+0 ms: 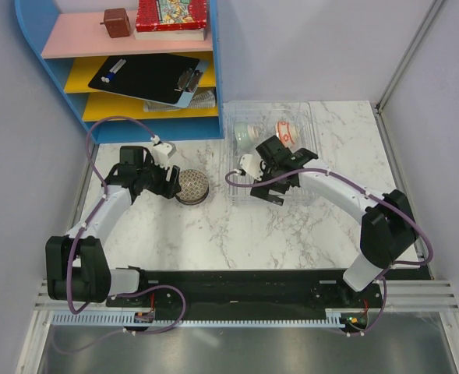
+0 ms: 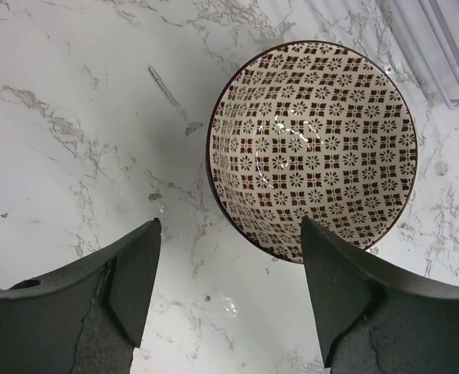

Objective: Load the bowls into the dish rack

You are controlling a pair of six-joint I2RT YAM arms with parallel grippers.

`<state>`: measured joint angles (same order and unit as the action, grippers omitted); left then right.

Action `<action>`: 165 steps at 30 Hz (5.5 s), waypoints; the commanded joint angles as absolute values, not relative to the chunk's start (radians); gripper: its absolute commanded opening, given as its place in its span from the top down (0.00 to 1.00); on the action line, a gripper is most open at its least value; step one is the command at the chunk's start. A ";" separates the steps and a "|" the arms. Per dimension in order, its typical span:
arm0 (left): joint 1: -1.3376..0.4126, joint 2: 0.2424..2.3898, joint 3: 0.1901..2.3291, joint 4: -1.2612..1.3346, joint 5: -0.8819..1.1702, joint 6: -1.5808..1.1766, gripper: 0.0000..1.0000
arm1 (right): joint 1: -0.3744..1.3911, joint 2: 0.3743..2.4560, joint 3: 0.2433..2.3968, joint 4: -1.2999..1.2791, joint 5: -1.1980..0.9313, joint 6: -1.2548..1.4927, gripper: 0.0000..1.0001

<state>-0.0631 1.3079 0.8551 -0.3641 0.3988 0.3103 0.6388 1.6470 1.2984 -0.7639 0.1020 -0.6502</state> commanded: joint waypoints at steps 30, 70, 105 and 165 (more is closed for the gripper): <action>-0.063 1.377 0.999 -0.344 0.499 0.334 0.22 | 0.310 1.008 1.077 -0.232 0.317 -0.292 0.03; -0.109 1.488 0.942 -0.307 0.364 0.353 0.97 | 0.310 1.048 1.071 -0.258 0.272 -0.272 0.02; -0.253 1.488 1.376 -0.414 0.822 0.328 0.98 | 0.308 1.515 1.388 -0.356 -0.943 0.276 0.02; -0.436 1.525 1.450 -0.302 0.712 0.252 0.46 | 0.319 1.667 1.221 0.212 -1.267 0.670 1.00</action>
